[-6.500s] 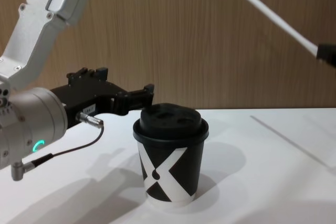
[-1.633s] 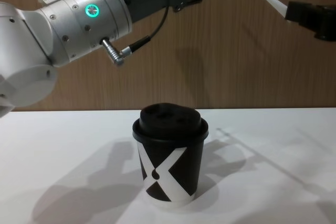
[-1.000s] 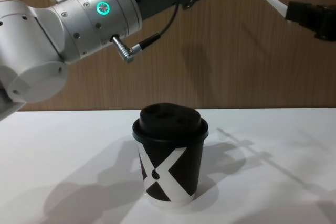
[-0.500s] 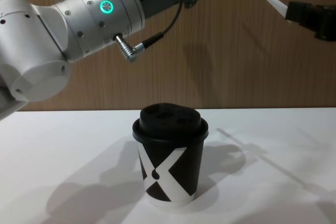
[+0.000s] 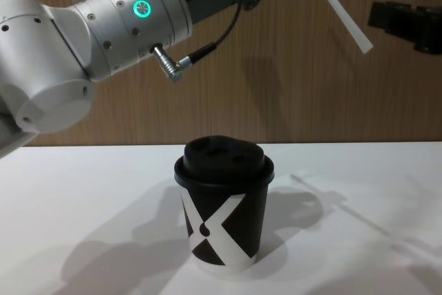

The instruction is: Pick up the straw with one hand, pass it to the other hand, and insert it into the cup.

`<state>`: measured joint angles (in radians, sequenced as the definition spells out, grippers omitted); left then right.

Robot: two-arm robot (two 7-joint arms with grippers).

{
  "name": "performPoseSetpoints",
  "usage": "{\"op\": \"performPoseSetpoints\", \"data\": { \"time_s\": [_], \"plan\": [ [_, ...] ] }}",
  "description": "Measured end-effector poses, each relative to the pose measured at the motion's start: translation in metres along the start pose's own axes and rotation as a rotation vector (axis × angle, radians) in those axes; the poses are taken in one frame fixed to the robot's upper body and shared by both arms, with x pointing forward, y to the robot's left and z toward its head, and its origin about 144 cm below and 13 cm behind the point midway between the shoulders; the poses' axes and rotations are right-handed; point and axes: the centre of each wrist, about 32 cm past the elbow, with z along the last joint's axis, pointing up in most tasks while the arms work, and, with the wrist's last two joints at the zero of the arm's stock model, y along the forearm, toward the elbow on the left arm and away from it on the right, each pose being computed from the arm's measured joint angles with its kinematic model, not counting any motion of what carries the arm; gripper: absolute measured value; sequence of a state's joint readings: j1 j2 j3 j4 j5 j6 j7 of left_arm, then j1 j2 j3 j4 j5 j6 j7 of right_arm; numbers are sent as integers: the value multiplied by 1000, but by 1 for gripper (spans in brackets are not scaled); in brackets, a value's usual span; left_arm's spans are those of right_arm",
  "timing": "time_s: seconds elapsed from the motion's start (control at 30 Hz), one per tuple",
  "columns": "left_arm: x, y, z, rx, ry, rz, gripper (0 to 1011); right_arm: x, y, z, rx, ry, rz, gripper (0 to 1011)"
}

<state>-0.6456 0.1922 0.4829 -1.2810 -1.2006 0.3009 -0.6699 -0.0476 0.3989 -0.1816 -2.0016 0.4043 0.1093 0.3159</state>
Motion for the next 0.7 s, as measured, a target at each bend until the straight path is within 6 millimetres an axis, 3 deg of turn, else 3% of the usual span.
{"op": "performPoseSetpoints", "data": {
  "time_s": [0.33, 0.7],
  "plan": [
    [-2, 1, 1, -3, -26, 6, 6, 0, 0, 0, 0, 0, 0, 453],
    [-13, 9, 10, 18, -171, 49, 6, 0, 0, 0, 0, 0, 0, 790]
  ]
}}
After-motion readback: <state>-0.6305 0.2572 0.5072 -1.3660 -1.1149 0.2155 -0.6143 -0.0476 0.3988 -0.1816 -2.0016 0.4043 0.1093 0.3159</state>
